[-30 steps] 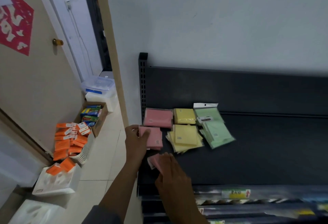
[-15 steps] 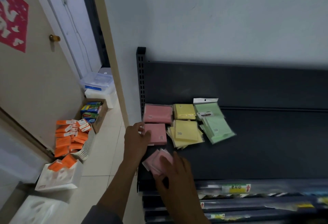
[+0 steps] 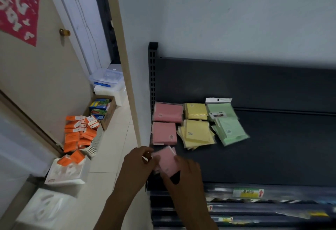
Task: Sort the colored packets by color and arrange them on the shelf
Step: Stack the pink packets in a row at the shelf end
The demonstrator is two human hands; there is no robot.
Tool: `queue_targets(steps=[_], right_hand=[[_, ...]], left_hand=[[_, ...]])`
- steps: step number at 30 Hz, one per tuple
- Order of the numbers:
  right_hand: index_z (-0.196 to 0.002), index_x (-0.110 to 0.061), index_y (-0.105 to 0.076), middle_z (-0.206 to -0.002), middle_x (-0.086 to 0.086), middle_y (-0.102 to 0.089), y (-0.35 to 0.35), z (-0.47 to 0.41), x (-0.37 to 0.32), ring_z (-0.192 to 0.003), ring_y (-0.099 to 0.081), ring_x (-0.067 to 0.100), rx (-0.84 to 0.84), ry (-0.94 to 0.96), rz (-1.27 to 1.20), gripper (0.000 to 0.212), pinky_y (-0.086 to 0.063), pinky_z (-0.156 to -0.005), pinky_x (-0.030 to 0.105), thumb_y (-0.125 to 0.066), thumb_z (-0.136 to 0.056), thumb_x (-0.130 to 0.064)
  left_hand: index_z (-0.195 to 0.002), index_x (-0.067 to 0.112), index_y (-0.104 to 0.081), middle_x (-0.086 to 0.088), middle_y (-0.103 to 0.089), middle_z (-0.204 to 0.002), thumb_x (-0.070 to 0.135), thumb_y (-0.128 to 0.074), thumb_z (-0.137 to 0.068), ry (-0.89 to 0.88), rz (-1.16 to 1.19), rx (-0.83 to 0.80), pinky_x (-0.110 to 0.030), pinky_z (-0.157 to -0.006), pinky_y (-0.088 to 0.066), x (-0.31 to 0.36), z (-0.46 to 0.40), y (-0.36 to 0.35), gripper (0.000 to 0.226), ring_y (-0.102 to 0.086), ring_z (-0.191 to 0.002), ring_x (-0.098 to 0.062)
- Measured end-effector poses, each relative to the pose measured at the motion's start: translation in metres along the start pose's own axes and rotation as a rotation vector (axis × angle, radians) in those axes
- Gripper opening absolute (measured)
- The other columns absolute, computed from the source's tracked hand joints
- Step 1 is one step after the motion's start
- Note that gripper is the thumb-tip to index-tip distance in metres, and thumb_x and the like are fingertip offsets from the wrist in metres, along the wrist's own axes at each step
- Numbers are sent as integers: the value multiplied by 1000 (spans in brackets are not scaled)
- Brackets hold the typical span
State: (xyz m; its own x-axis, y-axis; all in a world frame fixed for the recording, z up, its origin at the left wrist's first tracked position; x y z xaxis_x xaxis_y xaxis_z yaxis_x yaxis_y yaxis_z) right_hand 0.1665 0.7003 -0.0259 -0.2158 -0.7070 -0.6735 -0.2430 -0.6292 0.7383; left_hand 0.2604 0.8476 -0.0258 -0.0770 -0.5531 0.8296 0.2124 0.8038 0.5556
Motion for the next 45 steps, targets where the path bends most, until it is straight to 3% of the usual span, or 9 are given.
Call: queue_targets(steps=[6, 11, 15, 19, 23, 29, 33, 41, 45], right_hand=[[-117, -36, -45, -115, -14, -44, -2, -6, -9, -103, -46, -2, 2, -92, -187, 49, -42, -77, 10, -75, -82, -53], [-107, -37, -53, -112, -11, -55, 4, -12, 4, -95, -58, 0, 1, -222, -336, 39, -49, -73, 11, -82, -83, -26], [-120, -33, -54, -114, -13, -56, 12, -16, 6, -96, -56, -1, -8, -222, -334, 42, -44, -73, 3, -79, -86, -29], [-99, -40, -55, -97, -16, -62, 25, -23, 6, -87, -60, 0, -61, -152, -278, 27, -45, -71, 8, -77, -87, -30], [-120, -29, -63, -108, -11, -57, 27, -28, 16, -93, -54, -3, -70, -116, -214, 30, -41, -76, 3, -72, -92, -25], [-133, -24, -61, -112, -4, -52, 29, -35, 25, -98, -53, 3, -119, -96, -208, 37, -37, -77, -2, -66, -96, -16], [-137, -25, -59, -111, -2, -48, 27, -38, 27, -94, -49, 2, -142, -64, -182, 38, -36, -77, -1, -60, -100, -14], [-134, -37, -56, -117, -7, -58, 22, -35, 12, -102, -55, -4, -102, -2, -302, 45, -44, -83, 4, -59, -99, -10], [-126, -44, -51, -119, -16, -61, 27, -29, 11, -103, -57, -9, -113, 19, -381, 47, -48, -81, 8, -71, -91, -19]], left_hand=[[-114, 28, -64, 7, -68, -108, 29, -78, -87, 28, 99, 69, -30, -81, -58, -1, 1, -7, 30, -64, -94, -5], [-101, 19, -61, 5, -62, -102, 27, -80, -85, 87, 151, 92, -24, -64, -59, 0, 4, -9, 27, -64, -91, -7], [-92, 28, -63, 7, -63, -93, 38, -79, -84, 13, 55, 81, -33, -69, -59, -2, 4, -6, 21, -65, -80, -8], [-97, 29, -66, 10, -67, -96, 32, -77, -87, 22, 83, 46, -31, -72, -60, -2, 4, -5, 16, -65, -84, -4], [-93, 27, -66, 9, -67, -97, 19, -76, -88, 61, 112, 30, -36, -77, -60, -2, 6, -5, 13, -64, -87, -5], [-112, 32, -61, 11, -62, -106, 12, -75, -87, -15, 37, -64, -27, -80, -57, -1, 7, -5, 34, -63, -86, -5], [-118, 33, -60, 18, -55, -103, 14, -63, -97, -223, -85, 33, -9, -82, -45, -1, 2, -10, 28, -55, -95, 6], [-140, 29, -50, 9, -55, -133, 45, -40, -105, -452, -261, 119, -28, -92, -50, -7, -5, -24, 40, -52, -113, -14], [-141, 31, -49, 19, -47, -135, 73, -43, -93, -480, -238, 38, -22, -96, -43, -8, 4, -15, 65, -44, -118, -4]])
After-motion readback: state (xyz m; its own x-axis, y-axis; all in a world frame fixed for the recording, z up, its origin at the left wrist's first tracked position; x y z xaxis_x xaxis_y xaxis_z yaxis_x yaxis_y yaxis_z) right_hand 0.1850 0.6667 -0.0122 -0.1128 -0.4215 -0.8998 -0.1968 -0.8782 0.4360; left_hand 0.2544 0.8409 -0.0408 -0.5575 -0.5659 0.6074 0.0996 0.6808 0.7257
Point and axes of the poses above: each hand's wrist, its own z-axis away from the middle knuckle, its own y-axis out of the back of the hand, x = y × z, the point moved 3 cm from there along -z, towards the middle knuckle
